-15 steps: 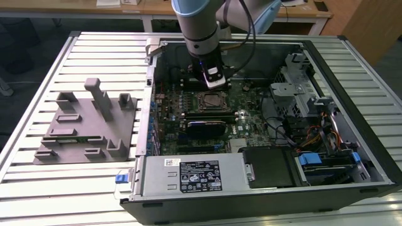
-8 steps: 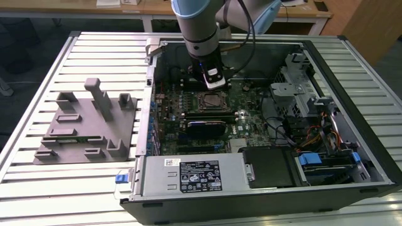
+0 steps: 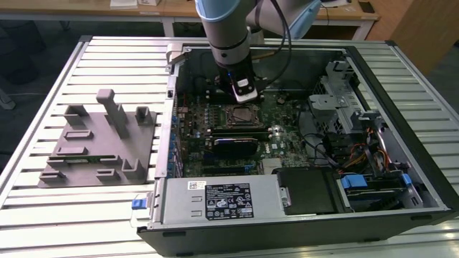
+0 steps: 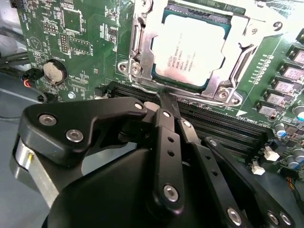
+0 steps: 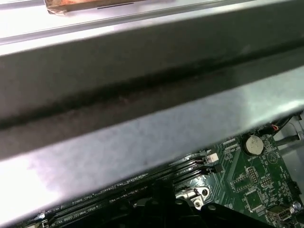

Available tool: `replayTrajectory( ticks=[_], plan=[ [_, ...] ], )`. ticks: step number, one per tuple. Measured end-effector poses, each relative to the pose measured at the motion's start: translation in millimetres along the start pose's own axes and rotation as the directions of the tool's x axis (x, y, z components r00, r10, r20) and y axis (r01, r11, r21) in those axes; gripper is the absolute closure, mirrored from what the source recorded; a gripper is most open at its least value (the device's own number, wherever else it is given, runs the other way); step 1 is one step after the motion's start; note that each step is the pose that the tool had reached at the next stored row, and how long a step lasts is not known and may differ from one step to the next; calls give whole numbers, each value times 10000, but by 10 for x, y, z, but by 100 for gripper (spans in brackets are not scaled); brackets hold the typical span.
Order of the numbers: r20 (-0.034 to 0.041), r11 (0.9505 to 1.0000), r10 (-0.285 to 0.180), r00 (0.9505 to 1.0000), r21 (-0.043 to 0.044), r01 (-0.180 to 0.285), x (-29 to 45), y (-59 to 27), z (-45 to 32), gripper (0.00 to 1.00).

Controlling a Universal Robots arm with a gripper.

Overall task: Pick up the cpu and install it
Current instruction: 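Install the first cpu locking lever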

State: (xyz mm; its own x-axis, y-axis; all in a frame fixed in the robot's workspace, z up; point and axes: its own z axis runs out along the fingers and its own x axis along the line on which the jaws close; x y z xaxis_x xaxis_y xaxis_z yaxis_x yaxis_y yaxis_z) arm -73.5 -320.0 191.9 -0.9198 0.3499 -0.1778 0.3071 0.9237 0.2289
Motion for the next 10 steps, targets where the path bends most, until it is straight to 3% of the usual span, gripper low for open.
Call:
replayTrajectory(
  ticks=[10],
  plan=[
    [9,10000,-3,10000,1,3,-18,-1,26,89]
  ],
)
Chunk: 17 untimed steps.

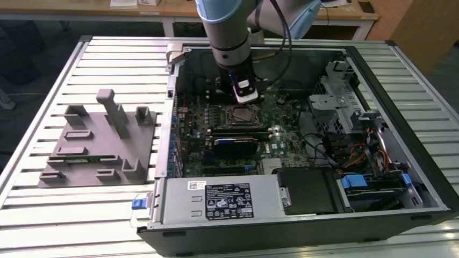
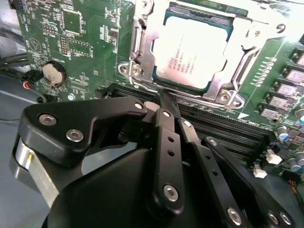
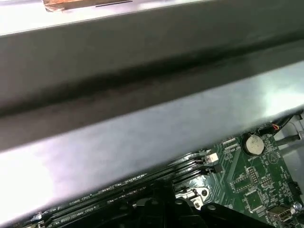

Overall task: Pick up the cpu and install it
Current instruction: 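Install the first cpu locking lever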

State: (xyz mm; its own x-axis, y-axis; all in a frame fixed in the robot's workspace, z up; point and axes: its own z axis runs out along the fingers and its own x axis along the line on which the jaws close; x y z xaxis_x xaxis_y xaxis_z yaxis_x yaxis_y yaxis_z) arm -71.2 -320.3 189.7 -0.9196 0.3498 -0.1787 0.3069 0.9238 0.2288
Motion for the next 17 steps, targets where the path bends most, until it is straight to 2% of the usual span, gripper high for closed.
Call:
replayTrajectory(
  ticks=[6,12,15,17],
  plan=[
    [-7,10000,1,10000,4,-1,-69,16,16,89],
    [-17,10000,13,10000,-19,-13,-96,-1,18,89],
    [-63,9999,49,10000,-154,-50,-96,-2,15,89],
    [-70,9998,57,10000,-186,-58,-99,3,-1,89]
  ],
)
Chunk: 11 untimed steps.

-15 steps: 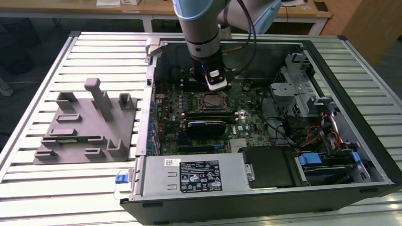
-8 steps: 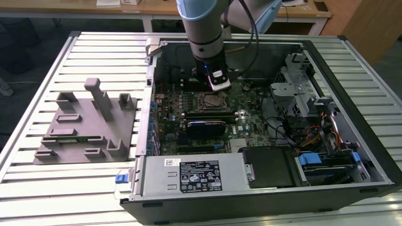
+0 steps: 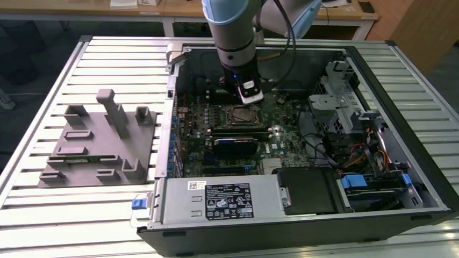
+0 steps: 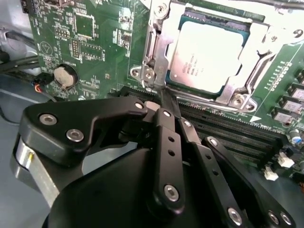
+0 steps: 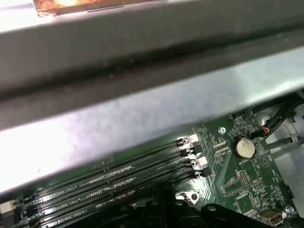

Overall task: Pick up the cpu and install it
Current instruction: 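Install the first cpu locking lever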

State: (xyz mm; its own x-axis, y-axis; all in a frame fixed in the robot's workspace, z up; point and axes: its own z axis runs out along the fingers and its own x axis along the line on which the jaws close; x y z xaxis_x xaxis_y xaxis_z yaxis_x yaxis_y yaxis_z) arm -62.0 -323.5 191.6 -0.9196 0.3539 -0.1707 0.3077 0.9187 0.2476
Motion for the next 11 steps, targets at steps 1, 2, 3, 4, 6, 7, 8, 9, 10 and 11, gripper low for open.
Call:
replayTrajectory(
  ticks=[1,2,3,4,6,7,8,9,10,11],
  plan=[
    [0,10000,0,10000,-3,0,-3,4,-17,89],
    [-2,10000,-1,10000,0,1,-7,9,-39,89],
    [-2,10000,-1,10000,0,1,-11,14,-61,89],
    [-2,10000,0,10000,0,0,-15,20,-83,89],
    [-3,10000,-1,10000,1,1,-24,32,-129,89],
    [-2,10000,0,10000,-1,0,-28,38,-152,89],
    [-2,10000,0,10000,-1,0,-31,44,-174,89],
    [-3,10000,0,10000,1,0,-35,49,-195,89],
    [-3,10000,-1,10000,2,1,-38,53,-208,89],
    [-2,10000,-1,10000,-1,1,-38,53,-209,89]
  ],
)
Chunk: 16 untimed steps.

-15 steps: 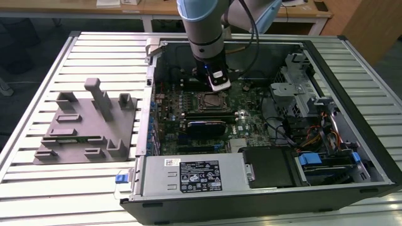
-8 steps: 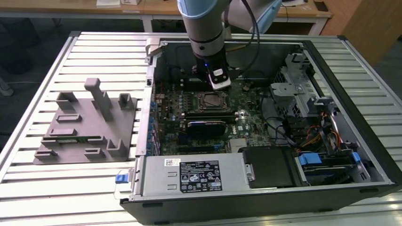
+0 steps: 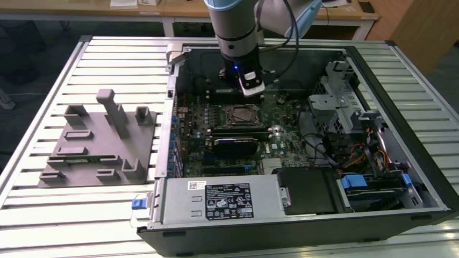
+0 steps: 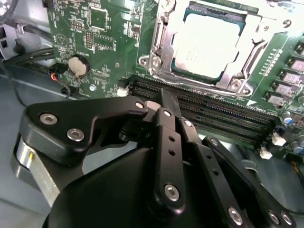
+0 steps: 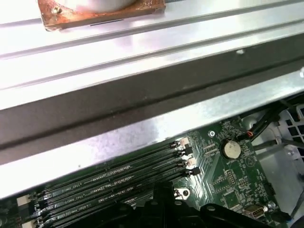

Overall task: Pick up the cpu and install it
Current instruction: 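Install the first cpu locking lever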

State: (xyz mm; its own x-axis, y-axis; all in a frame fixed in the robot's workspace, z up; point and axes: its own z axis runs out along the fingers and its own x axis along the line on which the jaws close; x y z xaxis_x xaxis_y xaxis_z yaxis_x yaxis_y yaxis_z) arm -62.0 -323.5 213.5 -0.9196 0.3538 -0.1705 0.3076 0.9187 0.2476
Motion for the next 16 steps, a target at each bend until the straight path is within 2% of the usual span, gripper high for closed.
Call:
replayTrajectory(
  ticks=[4,5,6,8,11,13,16],
  plan=[
    [9,10000,-7,10000,28,7,0,0,-1,89],
    [14,10000,-14,10000,61,14,-2,1,0,89],
    [10,9999,-25,10000,135,25,-6,2,2,89],
    [-5,9995,-49,10000,316,49,-20,6,7,89],
    [-66,9979,-82,9999,650,86,-45,15,14,89],
    [-198,9959,-88,9998,900,106,-61,20,18,89],
    [-496,9915,-69,9987,1296,133,-79,26,23,89]
  ],
)
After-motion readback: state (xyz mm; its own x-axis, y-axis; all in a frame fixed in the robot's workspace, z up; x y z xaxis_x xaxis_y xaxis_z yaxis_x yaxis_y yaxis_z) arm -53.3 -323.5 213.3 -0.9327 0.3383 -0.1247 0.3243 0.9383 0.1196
